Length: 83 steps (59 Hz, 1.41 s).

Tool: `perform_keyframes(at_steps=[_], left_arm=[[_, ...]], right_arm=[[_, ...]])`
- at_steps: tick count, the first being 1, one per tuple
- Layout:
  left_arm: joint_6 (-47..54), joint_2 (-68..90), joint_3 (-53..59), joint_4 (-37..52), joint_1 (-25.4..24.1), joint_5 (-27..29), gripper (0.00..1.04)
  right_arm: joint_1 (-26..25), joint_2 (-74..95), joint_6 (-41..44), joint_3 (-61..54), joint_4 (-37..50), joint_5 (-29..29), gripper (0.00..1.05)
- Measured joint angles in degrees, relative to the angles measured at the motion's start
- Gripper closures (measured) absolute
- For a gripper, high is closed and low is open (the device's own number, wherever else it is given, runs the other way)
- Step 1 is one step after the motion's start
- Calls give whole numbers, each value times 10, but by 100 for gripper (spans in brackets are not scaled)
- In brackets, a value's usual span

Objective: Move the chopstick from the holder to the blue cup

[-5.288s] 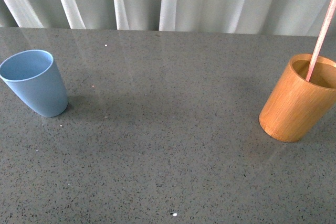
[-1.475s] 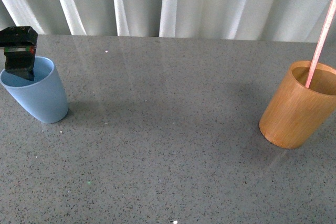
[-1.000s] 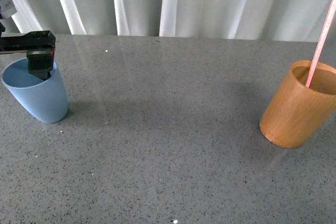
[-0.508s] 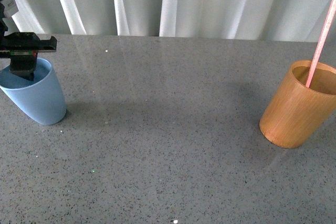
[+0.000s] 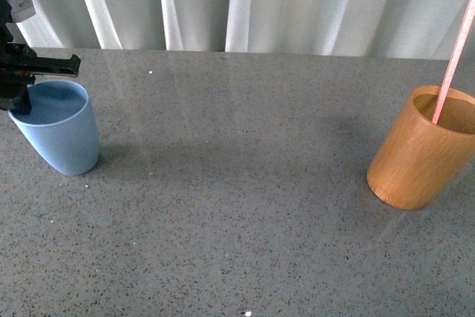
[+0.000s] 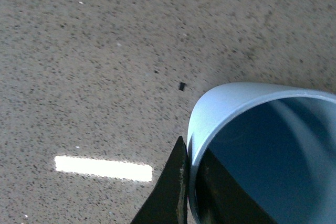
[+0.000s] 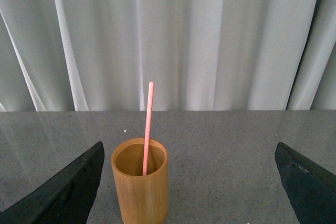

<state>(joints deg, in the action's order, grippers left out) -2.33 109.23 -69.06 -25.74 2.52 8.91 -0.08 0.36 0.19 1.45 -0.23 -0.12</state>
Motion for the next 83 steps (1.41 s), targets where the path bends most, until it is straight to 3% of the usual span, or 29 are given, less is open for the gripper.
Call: perform_keyframes(at_steps=[11,18,29,40,52,83], left_arm=[[8,-43,2,-36,38,-43,101],[5,-97,-14,-71,94,-67,101],[-16,-116,-27,-67,192,-70,101],[-43,-72,-21,-17,240,-45,101],[-55,-31,-17,53,267,-17,101],[-80,19,6,65,298,26,101]], right_arm=[[0,0,0,0,0,0,10],[0,0,0,0,0,0,10],[0,0,0,0,0,0,10],[0,0,0,0,0,0,10],[0,0,0,0,0,0,10],[0,0,0,0,0,0,10]])
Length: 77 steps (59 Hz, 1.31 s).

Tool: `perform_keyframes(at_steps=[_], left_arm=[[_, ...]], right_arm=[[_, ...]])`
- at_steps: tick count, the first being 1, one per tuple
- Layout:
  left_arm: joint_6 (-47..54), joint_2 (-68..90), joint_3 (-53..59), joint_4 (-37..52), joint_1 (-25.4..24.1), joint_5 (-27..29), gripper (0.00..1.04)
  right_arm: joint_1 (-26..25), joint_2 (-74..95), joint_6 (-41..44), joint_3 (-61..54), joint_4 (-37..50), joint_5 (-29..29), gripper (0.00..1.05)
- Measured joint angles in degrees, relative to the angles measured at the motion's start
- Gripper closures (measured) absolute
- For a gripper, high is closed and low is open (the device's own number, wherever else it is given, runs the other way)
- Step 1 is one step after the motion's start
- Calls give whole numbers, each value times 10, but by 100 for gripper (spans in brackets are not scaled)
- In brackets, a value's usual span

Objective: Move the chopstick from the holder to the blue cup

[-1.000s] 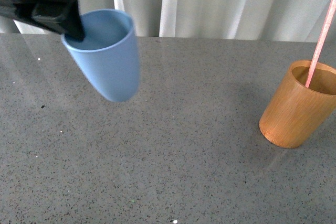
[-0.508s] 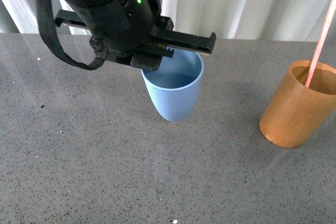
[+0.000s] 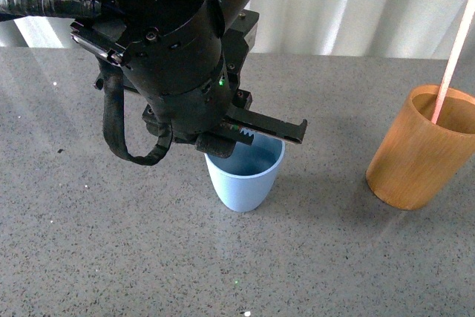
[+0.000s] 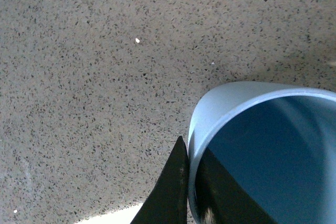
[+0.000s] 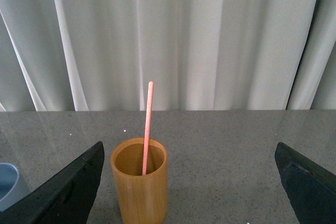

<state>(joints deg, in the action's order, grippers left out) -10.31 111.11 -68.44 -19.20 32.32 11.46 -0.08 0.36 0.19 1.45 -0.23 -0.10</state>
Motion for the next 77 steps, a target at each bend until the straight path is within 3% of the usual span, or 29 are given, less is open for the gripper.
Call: perform_keyframes(at_steps=[4,9,16,23,40,48,53,57,67,69,72,77], left_arm=[[-8,0,1,1,0,-1,101],[-34,0,1,-20,-3,-33,83],[-49,-14,2,-20,-13,-66,65],[-51,-59,6,0,-30,-62,48],[-32,-294,140,215,-115,-20,5],[-58,-426,269,287,-178,-14,7],[-71,-523,389,283,-187,35,7],[-85,-577,462,245,-187,38,7],[-95,-591,490,240,-184,35,7],[-70,-584,512,316,-189,23,13],[7,-588,581,506,-202,-1,27],[58,-615,612,593,-217,-14,42]], right_arm=[[0,0,0,0,0,0,10],[0,0,0,0,0,0,10],[0,0,0,0,0,0,10],[0,0,0,0,0,0,10],[0,0,0,0,0,0,10],[0,0,0,0,0,0,10],[0,0,0,0,0,0,10],[0,0,0,0,0,0,10],[0,0,0,0,0,0,10],[0,0,0,0,0,0,10],[0,-1,0,0,0,0,10],[0,0,0,0,0,0,10]])
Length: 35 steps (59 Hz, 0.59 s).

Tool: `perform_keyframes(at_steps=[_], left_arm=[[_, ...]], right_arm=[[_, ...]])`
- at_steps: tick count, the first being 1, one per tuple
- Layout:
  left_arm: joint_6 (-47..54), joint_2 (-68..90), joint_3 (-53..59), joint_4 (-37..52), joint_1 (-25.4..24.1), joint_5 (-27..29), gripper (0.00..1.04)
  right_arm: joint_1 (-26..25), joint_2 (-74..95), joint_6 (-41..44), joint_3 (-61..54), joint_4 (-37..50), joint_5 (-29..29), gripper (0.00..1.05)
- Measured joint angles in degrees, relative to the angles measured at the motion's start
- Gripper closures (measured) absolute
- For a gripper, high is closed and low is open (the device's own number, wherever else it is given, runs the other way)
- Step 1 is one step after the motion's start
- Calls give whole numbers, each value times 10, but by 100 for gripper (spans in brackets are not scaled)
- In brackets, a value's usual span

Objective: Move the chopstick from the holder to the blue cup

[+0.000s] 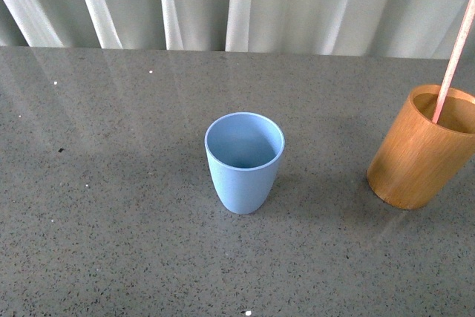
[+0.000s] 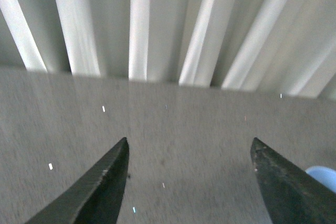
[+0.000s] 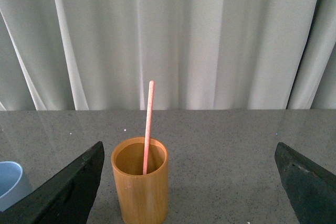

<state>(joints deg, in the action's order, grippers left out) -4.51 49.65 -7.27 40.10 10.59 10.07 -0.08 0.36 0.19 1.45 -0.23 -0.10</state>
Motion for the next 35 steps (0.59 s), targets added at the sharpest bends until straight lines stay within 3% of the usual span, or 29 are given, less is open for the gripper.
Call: perform_keyframes(at_steps=[20,22,25,35], left_arm=[[35,-124,44,-63,-56,-55,102],[39,-130,59,-45,-85,-92,101],[40,-144,62,-56,-101,-96,101],[41,-202,62,-109,-104,-99,101]], right_arm=[[0,0,0,0,0,0,10],[0,0,0,0,0,0,10],[0,0,0,0,0,0,10],[0,0,0,0,0,0,10]])
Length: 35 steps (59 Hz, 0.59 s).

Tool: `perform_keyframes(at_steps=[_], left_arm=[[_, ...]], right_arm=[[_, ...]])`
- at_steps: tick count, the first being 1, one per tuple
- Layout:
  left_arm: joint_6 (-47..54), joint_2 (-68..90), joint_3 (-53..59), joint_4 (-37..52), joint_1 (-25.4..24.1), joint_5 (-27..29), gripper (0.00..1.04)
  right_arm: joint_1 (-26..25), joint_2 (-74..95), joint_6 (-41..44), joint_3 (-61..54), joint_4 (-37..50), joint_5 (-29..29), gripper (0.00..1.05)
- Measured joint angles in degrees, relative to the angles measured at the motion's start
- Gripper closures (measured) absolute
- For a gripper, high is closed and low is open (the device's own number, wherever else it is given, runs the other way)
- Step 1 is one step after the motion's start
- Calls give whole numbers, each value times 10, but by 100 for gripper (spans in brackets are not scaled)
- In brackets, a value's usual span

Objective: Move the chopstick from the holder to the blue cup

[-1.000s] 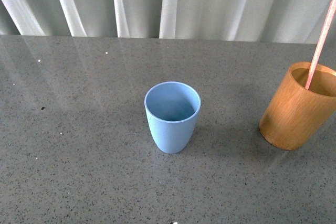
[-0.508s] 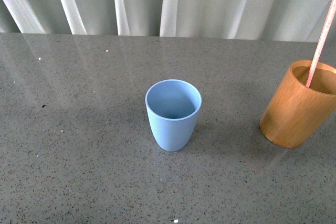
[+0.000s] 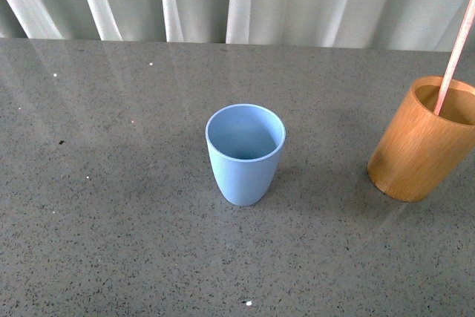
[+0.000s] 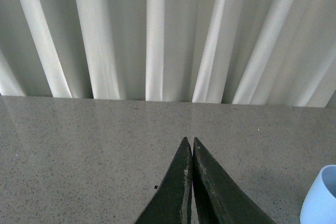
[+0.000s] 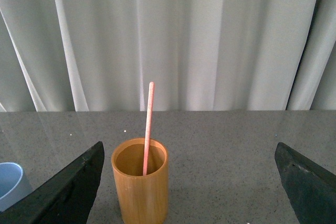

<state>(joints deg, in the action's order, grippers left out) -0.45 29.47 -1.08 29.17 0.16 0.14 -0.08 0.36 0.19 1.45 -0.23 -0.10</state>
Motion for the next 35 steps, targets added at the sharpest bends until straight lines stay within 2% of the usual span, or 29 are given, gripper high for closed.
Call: perform_keyframes(at_steps=[35], left_arm=[[0,-150,0,-145,0,0,101]], right_arm=[[0,0,0,0,0,0,10]])
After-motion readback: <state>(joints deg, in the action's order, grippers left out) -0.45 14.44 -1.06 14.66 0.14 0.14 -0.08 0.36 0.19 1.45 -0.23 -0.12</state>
